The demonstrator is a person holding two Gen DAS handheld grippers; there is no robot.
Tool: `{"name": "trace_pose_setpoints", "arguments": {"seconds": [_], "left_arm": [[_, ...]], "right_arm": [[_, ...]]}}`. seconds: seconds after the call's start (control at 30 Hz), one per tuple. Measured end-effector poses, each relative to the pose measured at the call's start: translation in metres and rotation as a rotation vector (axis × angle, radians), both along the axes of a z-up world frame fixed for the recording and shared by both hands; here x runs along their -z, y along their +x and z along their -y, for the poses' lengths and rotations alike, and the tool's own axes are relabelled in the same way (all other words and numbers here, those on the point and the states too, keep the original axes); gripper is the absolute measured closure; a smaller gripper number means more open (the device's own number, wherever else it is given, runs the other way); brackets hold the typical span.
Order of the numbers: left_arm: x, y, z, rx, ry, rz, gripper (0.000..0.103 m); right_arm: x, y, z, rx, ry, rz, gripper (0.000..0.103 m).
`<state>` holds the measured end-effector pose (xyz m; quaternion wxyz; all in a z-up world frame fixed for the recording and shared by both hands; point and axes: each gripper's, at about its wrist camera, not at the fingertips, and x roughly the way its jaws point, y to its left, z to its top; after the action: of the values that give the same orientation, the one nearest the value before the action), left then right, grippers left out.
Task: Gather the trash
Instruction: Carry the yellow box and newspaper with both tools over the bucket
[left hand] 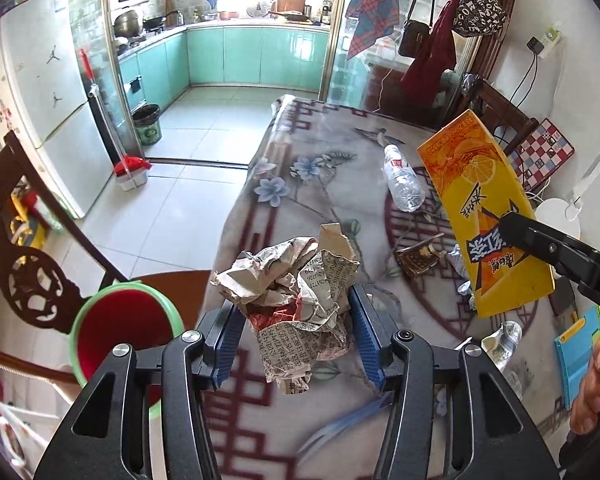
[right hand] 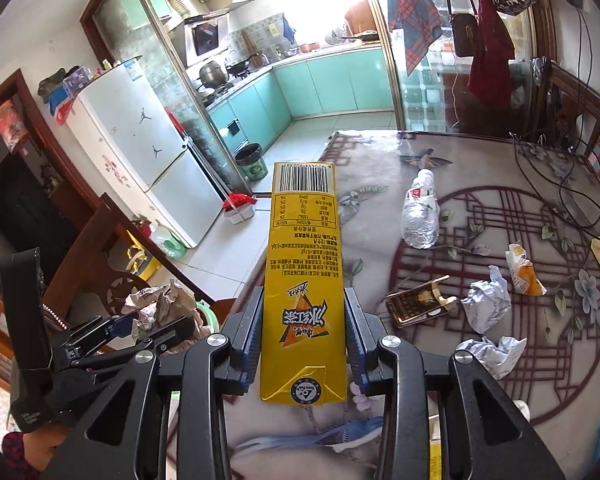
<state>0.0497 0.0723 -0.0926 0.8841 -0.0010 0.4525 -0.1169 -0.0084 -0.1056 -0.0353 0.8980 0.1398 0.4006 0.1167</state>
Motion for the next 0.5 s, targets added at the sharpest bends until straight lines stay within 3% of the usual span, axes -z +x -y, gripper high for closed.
{"name": "trace_pose_setpoints", "arguments": {"seconds": [0.5], "left_arm": [[-0.002,0.006,-0.079,-0.002,-0.032,0.014,0.053]], "right_arm": [[-0.009,0.000,-0.094,-0.006,-0.032,-0.004,0.069]]}}
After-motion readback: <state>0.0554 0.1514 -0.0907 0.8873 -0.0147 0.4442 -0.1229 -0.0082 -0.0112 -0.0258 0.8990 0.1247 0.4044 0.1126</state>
